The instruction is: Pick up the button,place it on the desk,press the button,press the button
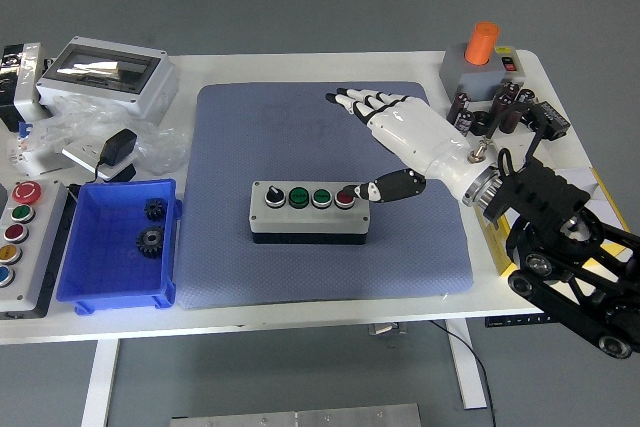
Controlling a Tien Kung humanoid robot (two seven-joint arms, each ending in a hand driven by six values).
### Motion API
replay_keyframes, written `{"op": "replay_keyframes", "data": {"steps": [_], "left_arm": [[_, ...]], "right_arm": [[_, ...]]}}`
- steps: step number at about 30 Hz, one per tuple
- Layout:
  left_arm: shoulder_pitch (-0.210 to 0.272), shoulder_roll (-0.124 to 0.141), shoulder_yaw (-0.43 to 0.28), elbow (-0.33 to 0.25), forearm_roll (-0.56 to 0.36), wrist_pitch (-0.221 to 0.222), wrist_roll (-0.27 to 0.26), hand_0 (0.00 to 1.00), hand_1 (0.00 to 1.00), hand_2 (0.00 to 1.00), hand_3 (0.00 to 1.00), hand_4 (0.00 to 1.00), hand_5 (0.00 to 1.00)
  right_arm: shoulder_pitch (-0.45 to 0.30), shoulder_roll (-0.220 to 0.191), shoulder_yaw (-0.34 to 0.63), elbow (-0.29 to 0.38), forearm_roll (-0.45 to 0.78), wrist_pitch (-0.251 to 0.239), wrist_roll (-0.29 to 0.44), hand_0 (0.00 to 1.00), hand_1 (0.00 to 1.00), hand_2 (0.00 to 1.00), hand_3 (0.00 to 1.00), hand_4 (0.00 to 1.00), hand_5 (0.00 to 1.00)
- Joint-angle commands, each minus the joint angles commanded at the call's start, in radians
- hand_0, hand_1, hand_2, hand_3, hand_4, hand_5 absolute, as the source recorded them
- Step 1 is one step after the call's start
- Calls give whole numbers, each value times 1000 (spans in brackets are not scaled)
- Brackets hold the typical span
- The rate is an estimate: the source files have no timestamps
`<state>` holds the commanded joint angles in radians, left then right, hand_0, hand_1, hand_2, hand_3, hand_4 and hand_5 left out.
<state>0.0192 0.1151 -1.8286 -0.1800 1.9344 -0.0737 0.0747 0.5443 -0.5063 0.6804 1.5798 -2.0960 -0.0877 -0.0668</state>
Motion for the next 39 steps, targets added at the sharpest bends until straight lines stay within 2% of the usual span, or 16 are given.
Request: {"op": "replay_keyframes", "data": {"steps": [1,7,17,25,39], "left_arm": [[0,0,0,0,0,0,0,726,729,665,689,740,393],[-1,1,-3,0,1,0,-3,726,731,665,685,739,392],[-2,1,-5,0,1,0,-11,726,731,665,678,732,385],[-1,1,-5,0,-1,2,-13,726,732,665,674,723,390],[-3,3,-2,0,-11,4,-19,725,732,664,668,717,388]], "right_arm": [[5,3,-9,-5,-9,11,-6,133,99,155,682,240,2],[36,23,-69,-49,-60,36,-32,117,78,145,676,254,2],[62,58,-144,-103,-74,34,-39,114,74,143,679,260,2],[62,72,-175,-115,-59,21,-33,112,67,142,681,265,2],[58,83,-190,-144,-60,31,-48,108,66,141,681,267,2]]}}
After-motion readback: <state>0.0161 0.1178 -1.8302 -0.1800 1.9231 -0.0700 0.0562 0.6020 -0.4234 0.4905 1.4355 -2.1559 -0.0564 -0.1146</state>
